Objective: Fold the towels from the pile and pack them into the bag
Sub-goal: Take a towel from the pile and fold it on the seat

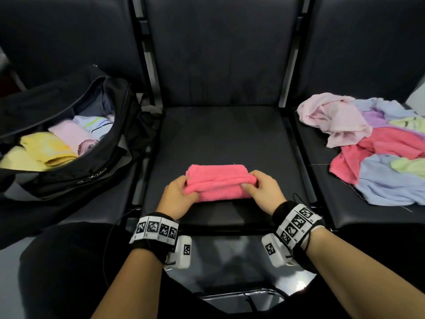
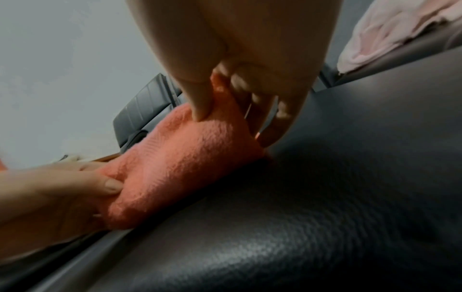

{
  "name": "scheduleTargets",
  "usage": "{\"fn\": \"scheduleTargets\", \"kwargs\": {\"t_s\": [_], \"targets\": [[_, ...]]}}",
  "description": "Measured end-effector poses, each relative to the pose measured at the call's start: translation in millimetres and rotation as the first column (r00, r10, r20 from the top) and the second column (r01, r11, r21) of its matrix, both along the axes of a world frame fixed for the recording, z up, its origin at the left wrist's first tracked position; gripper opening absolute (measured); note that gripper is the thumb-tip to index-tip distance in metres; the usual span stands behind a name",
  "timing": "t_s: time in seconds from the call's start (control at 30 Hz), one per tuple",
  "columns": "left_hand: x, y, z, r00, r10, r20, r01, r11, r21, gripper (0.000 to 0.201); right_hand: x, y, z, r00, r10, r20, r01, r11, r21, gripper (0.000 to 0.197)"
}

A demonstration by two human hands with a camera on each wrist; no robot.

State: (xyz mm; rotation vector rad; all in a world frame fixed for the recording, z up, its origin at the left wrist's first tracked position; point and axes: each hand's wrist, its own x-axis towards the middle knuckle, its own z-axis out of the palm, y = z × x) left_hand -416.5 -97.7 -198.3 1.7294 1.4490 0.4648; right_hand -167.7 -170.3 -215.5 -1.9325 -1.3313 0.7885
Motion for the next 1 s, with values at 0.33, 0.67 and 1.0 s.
{"fn": "scheduleTargets", "kwargs": {"t_s": [0.33, 0.67, 1.0], "targets": [[3.9, 3.2, -6.5, 0.994, 0.018, 0.112, -0.016, 1.000, -0.020, 0.014, 8.0, -5.6, -5.7, 0.994, -0.106, -0.007, 0.106, 0.994, 0.013, 0.014], [10.7, 1.5, -24.6, 0.995, 0.097, -0.022, -0.097, 0.995, 0.020, 0.018, 6.7, -2.3, -14.1, 0.991, -0.134, 0.004, 0.133, 0.984, -0.115, 0.030], [9.9, 3.6, -30.7, 0.995, 0.090, -0.031, -0.090, 0.996, 0.005, 0.020, 12.8, 6.5, -10.2, 0.999, 0.015, 0.048, -0.002, 0.967, -0.255, 0.026]]}}
